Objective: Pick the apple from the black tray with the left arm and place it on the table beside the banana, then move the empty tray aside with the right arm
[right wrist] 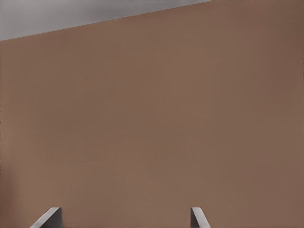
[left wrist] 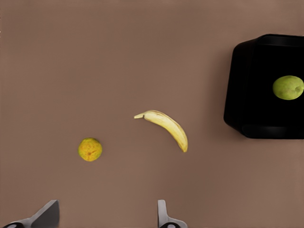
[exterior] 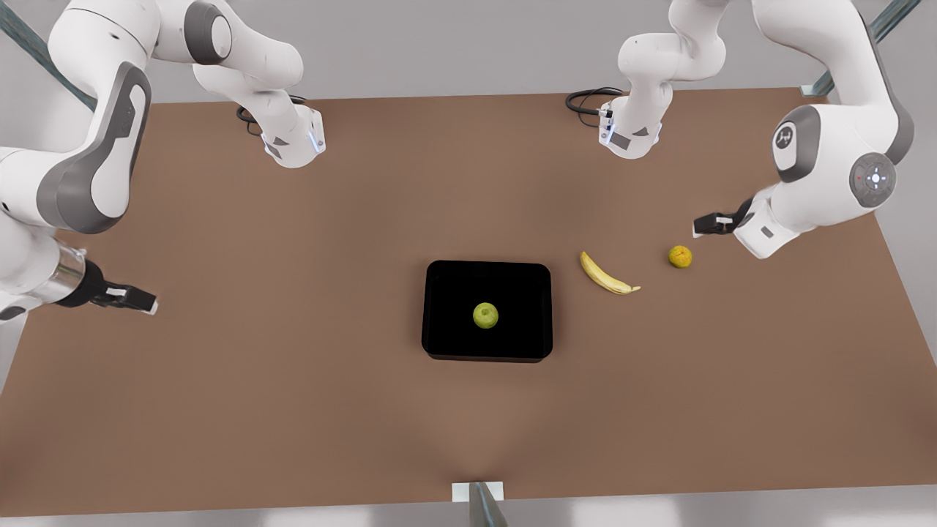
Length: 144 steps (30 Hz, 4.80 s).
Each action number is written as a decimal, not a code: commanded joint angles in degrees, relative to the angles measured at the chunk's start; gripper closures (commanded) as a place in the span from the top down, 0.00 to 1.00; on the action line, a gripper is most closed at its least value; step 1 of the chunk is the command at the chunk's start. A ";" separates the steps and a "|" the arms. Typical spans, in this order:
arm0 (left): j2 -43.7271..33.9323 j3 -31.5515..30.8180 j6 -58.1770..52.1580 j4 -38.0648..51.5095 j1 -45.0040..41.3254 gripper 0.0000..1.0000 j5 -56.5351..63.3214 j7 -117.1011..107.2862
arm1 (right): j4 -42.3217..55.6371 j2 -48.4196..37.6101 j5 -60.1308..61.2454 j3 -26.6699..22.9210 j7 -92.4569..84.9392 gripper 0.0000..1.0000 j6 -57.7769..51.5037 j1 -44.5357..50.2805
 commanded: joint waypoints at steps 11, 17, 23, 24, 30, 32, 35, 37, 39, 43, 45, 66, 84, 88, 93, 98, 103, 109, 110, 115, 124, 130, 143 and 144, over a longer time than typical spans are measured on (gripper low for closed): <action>31.25 -1.77 17.47 31.68 -38.60 1.00 2.97 -34.87 | -0.01 -0.12 0.31 -0.05 2.45 1.00 8.28 0.01; 34.95 -1.33 19.59 29.57 -38.69 1.00 3.68 -44.62 | 0.08 -0.12 0.23 -0.05 2.45 1.00 8.28 0.01; 41.27 -1.24 23.98 29.66 -38.87 1.00 0.16 -51.65 | 0.08 -0.12 0.23 -0.05 2.45 1.00 8.28 0.01; 42.50 -1.24 24.68 29.66 -38.78 1.00 0.42 -51.83 | 0.08 -0.12 0.23 -0.05 2.45 1.00 8.28 0.01; 46.72 0.26 31.10 29.75 -38.25 1.00 2.88 -51.83 | 0.08 -0.03 0.14 0.04 2.45 1.00 8.28 0.10; 47.96 0.34 32.07 29.92 -38.34 1.00 2.97 -51.83 | 0.08 -0.12 0.14 0.04 2.45 1.00 8.28 0.10; 48.92 0.34 33.21 30.10 -38.51 1.00 4.03 -51.92 | 0.08 -0.12 0.23 0.04 2.45 1.00 8.28 0.10; 49.54 0.34 34.44 30.27 -39.04 1.00 4.03 -52.01 | 0.08 -0.03 0.14 0.04 2.45 1.00 8.28 0.10; 50.24 0.34 34.53 30.27 -39.22 1.00 4.73 -51.74 | 0.08 -0.03 0.14 0.04 2.45 1.00 8.28 0.10; 50.24 0.34 34.35 29.83 -39.22 1.00 6.57 -46.82 | 0.08 -0.03 0.14 0.04 2.45 1.00 8.28 0.10; 50.33 0.34 34.26 29.75 -39.22 1.00 6.84 -44.63 | 0.08 -0.03 0.14 0.04 2.45 1.00 8.28 0.10; 52.53 0.34 33.91 29.66 -40.01 1.00 7.63 -43.57 | -0.27 0.14 0.14 0.57 2.71 1.00 8.02 1.07; 50.15 0.61 29.35 30.27 -39.22 0.68 7.54 -43.39 | -0.45 0.06 1.27 1.80 1.48 1.00 5.38 2.56; 47.61 0.61 26.62 30.27 -38.69 0.68 7.45 -43.39 | -0.36 0.49 4.09 2.50 1.57 1.00 3.80 3.17; 45.50 0.70 24.07 30.36 -38.34 0.68 7.28 -43.39 | -0.62 2.25 4.44 3.73 2.45 1.00 3.53 6.34; 42.60 0.70 20.29 30.36 -36.32 0.68 7.37 -43.39 | -1.24 3.57 4.62 4.70 2.45 1.00 4.24 7.39; 40.49 0.70 17.92 30.27 -35.00 0.67 7.63 -42.78 | -1.15 7.70 4.71 4.96 8.33 1.00 4.59 15.48; 38.55 0.70 15.98 30.10 -32.36 0.67 9.12 -42.69 | -2.64 8.40 8.84 5.23 11.76 1.00 4.50 21.98; 38.29 0.70 15.90 30.10 -31.66 0.67 9.21 -42.69 | -2.65 8.49 9.10 5.23 11.85 1.00 4.59 22.69; 37.94 1.66 15.90 29.92 -27.88 0.67 10.00 -39.26 | -3.35 11.74 8.05 5.31 32.59 1.00 14.43 32.97; 40.40 2.28 16.95 29.57 -20.50 0.67 13.52 -26.87 | -7.13 16.93 5.15 5.31 55.62 1.00 27.53 37.89; 48.04 0.78 24.24 29.22 -19.97 0.72 11.50 -25.02 | -12.31 17.72 4.80 5.58 52.90 1.00 33.41 39.39; 26.53 -0.01 -1.85 30.63 -18.21 1.00 6.06 -12.10 | -21.01 20.18 4.80 5.58 47.62 1.00 46.77 41.23; 21.61 -0.27 -4.85 25.82 -18.30 1.00 4.03 -11.84 | -21.54 20.18 4.80 5.58 47.62 1.00 46.86 41.32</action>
